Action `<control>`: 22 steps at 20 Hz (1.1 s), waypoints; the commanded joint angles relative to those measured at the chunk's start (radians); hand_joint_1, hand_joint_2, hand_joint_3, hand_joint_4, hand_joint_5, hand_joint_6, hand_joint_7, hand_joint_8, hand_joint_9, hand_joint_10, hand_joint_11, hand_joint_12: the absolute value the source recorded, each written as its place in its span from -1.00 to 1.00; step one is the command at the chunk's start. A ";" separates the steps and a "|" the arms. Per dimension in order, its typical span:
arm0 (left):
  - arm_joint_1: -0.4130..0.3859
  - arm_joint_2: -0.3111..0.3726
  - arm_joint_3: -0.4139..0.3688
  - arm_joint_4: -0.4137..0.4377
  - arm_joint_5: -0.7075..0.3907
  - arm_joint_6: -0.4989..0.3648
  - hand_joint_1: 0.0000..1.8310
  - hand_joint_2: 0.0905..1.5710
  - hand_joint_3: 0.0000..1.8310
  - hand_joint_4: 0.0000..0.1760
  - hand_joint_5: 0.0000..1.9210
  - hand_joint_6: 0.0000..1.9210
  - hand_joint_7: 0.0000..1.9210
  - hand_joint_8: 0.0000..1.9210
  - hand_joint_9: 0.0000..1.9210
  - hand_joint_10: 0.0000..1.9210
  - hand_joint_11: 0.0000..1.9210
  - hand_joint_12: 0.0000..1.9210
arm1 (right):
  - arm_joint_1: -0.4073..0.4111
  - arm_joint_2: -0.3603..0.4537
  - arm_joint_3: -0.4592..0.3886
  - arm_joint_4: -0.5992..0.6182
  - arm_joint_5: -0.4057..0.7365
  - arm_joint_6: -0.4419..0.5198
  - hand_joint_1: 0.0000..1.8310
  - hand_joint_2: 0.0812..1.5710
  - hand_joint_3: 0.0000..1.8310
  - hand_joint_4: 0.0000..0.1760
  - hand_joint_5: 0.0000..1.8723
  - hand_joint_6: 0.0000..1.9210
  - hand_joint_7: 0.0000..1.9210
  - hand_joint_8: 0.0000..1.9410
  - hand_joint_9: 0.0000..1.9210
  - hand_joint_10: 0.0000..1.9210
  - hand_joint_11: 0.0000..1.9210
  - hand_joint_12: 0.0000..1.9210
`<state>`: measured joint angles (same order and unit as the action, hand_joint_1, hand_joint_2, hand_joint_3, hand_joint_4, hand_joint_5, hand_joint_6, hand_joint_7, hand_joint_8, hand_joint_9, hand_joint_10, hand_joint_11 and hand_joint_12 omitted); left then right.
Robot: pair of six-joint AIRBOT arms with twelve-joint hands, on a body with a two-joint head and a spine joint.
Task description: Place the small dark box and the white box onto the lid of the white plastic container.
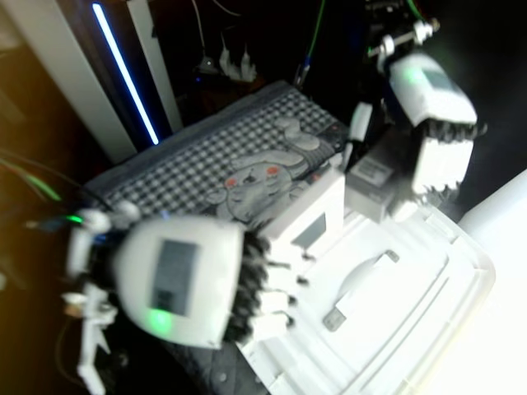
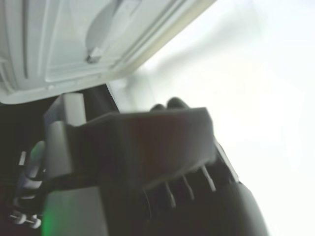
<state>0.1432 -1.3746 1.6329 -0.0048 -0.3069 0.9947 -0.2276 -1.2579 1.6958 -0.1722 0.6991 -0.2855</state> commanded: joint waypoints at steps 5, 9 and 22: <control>-0.001 0.034 -0.026 -0.005 -0.150 -0.015 0.09 -0.01 -1.00 0.50 -1.00 -1.00 -1.00 -1.00 -1.00 -1.00 -0.99 -0.99 | 0.013 0.026 -0.009 0.013 0.126 0.010 -0.28 0.06 -1.00 1.00 -1.00 -1.00 -1.00 -1.00 -1.00 -1.00 -1.00 -1.00; 0.041 0.101 -0.115 -0.004 -0.240 -0.034 0.10 0.04 -1.00 0.98 -1.00 -1.00 -1.00 -1.00 -1.00 -1.00 -1.00 -1.00 | 0.012 0.083 -0.074 -0.005 0.168 0.010 -0.22 -0.05 -1.00 1.00 -1.00 -1.00 -1.00 -1.00 -1.00 -1.00 -1.00 -1.00; 0.204 0.287 -0.359 0.016 -0.574 -0.038 0.08 -0.03 -1.00 1.00 -1.00 -1.00 -1.00 -1.00 -1.00 -1.00 -0.95 -0.97 | -0.123 0.184 -0.223 0.002 0.442 0.011 -0.17 -0.22 -1.00 1.00 -1.00 -1.00 -1.00 -1.00 -1.00 -1.00 -1.00 -1.00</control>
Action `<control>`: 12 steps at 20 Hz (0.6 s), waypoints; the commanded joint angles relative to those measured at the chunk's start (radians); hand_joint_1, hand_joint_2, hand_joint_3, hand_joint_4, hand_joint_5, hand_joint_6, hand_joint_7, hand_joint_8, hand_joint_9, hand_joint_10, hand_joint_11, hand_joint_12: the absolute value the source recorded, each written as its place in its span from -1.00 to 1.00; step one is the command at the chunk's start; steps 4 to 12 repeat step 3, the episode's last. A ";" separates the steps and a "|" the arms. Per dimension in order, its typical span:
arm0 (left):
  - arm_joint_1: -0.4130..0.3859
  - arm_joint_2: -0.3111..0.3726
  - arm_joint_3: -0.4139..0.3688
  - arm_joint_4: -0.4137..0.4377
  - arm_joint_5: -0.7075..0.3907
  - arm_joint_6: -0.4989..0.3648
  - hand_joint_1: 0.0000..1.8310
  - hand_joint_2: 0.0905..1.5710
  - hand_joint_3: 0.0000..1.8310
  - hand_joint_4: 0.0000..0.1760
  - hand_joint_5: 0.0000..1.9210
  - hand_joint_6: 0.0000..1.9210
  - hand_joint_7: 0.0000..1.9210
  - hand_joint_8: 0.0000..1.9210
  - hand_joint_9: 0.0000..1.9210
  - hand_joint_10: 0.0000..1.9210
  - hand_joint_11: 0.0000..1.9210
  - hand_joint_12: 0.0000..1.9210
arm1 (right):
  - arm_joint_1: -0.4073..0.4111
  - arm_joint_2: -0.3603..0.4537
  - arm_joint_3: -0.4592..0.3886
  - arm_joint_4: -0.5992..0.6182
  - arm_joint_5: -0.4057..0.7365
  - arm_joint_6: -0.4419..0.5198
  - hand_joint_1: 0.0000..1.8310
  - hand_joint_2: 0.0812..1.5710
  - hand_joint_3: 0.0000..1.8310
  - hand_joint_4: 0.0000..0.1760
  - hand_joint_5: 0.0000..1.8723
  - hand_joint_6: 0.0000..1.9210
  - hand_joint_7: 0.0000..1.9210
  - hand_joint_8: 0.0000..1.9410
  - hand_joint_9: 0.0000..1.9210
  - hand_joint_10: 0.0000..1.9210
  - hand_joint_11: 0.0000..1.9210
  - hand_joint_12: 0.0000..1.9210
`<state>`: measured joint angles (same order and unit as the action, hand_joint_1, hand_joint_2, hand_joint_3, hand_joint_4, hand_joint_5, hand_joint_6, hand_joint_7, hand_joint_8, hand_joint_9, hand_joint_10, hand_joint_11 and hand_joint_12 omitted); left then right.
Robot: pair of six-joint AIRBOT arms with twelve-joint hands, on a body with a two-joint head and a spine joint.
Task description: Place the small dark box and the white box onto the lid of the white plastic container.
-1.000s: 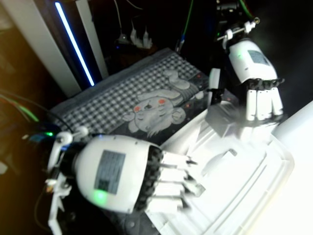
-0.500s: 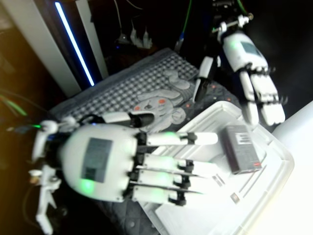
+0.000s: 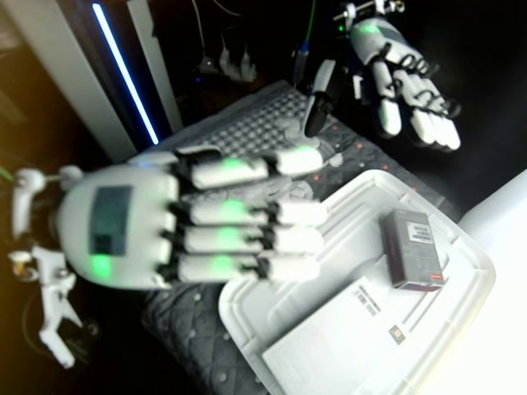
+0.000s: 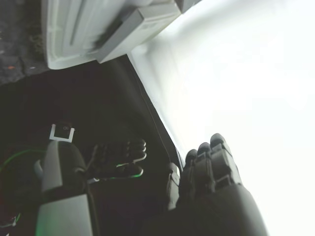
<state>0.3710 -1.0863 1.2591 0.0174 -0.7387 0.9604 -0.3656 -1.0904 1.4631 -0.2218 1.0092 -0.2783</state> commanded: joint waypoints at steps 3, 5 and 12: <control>0.020 0.052 -0.036 0.002 -0.210 -0.004 0.11 -0.01 -1.00 1.00 -1.00 -1.00 -1.00 -1.00 -1.00 -1.00 -0.99 -0.99 | -0.002 0.036 -0.018 0.059 0.176 0.004 -0.17 -0.21 -1.00 1.00 -1.00 -1.00 -1.00 -1.00 -1.00 -1.00 -1.00 -1.00; 0.020 0.052 -0.036 0.002 -0.210 -0.004 0.11 -0.01 -1.00 1.00 -1.00 -1.00 -1.00 -1.00 -1.00 -1.00 -0.99 -0.99 | -0.002 0.036 -0.018 0.059 0.176 0.004 -0.17 -0.21 -1.00 1.00 -1.00 -1.00 -1.00 -1.00 -1.00 -1.00 -1.00 -1.00; 0.020 0.052 -0.036 0.002 -0.210 -0.004 0.11 -0.01 -1.00 1.00 -1.00 -1.00 -1.00 -1.00 -1.00 -1.00 -0.99 -0.99 | -0.002 0.036 -0.018 0.059 0.176 0.004 -0.17 -0.21 -1.00 1.00 -1.00 -1.00 -1.00 -1.00 -1.00 -1.00 -1.00 -1.00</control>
